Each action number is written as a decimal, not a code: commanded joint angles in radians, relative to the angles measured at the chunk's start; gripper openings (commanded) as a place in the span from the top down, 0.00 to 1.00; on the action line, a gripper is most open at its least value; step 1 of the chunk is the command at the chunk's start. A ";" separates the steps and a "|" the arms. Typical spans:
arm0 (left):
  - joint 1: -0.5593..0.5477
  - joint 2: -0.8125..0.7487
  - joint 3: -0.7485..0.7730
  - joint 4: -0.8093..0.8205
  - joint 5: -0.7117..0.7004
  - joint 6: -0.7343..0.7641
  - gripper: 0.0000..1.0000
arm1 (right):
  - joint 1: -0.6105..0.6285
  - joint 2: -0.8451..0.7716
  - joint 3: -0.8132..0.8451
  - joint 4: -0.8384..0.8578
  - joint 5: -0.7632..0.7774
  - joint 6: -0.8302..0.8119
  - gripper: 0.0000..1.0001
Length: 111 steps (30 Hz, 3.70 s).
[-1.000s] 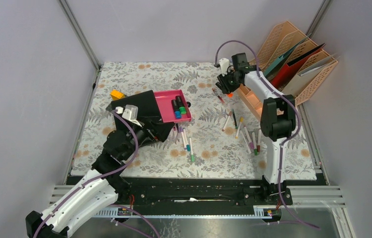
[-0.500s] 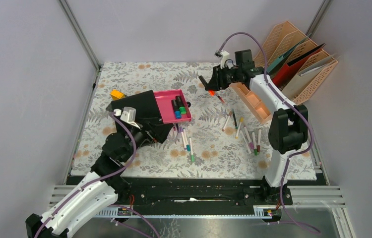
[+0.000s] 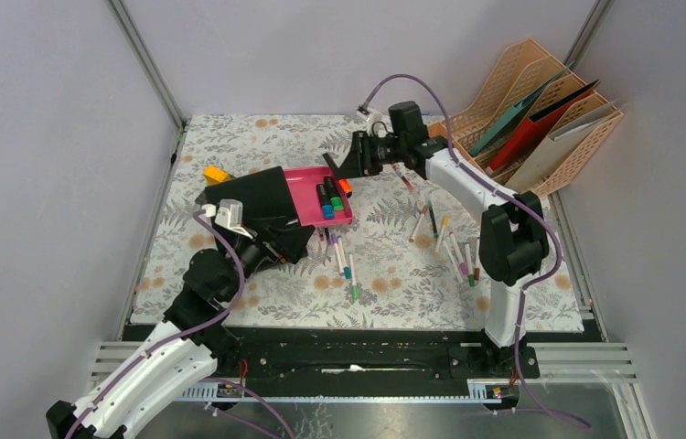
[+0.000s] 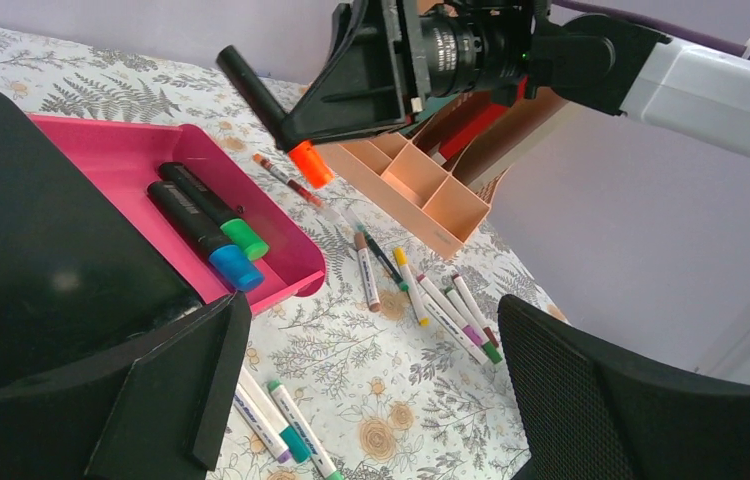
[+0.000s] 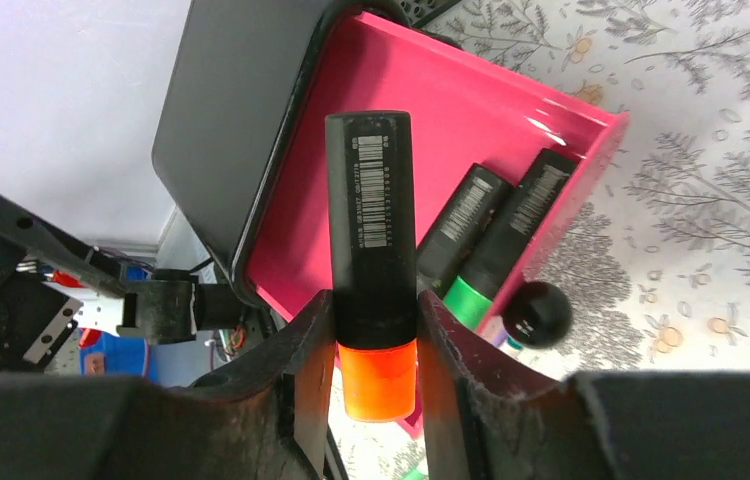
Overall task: Organize the desk
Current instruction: Place the stationery in the drawer, then close the drawer in the storage box.
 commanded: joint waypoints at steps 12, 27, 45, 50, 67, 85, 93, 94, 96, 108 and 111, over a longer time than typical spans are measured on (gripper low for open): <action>0.005 -0.046 -0.007 -0.030 -0.057 0.010 0.01 | 0.161 0.136 0.211 -0.044 0.360 0.184 0.95; 0.004 -0.031 0.010 -0.044 -0.054 0.028 0.01 | 0.194 0.117 0.231 -0.101 0.330 0.023 0.22; 0.004 0.001 0.011 0.009 0.069 0.018 0.01 | 0.187 -0.328 -0.084 -0.311 0.198 -0.615 0.11; 0.005 0.053 0.014 0.075 0.149 0.004 0.01 | 0.184 -0.514 -0.262 -0.333 0.322 -0.749 0.06; 0.003 0.399 0.124 0.274 0.315 -0.078 0.01 | -0.101 -0.850 -0.640 -0.112 0.345 -0.732 0.00; -0.036 0.804 0.431 0.245 0.336 -0.068 0.01 | -0.219 -0.812 -0.675 -0.073 0.517 -0.718 0.00; -0.098 0.937 0.574 0.129 0.187 0.020 0.01 | -0.236 -0.809 -0.677 -0.072 0.528 -0.720 0.00; -0.102 0.954 0.592 0.114 0.164 0.022 0.01 | -0.239 -0.809 -0.676 -0.073 0.530 -0.719 0.00; -0.113 0.994 0.632 0.078 0.125 0.027 0.01 | -0.245 -0.812 -0.677 -0.072 0.531 -0.718 0.00; -0.180 1.152 0.806 -0.102 -0.193 0.081 0.01 | -0.277 -0.812 -0.674 -0.072 0.541 -0.705 0.00; -0.201 1.190 0.851 -0.145 -0.264 0.078 0.01 | -0.281 -0.814 -0.672 -0.072 0.545 -0.702 0.00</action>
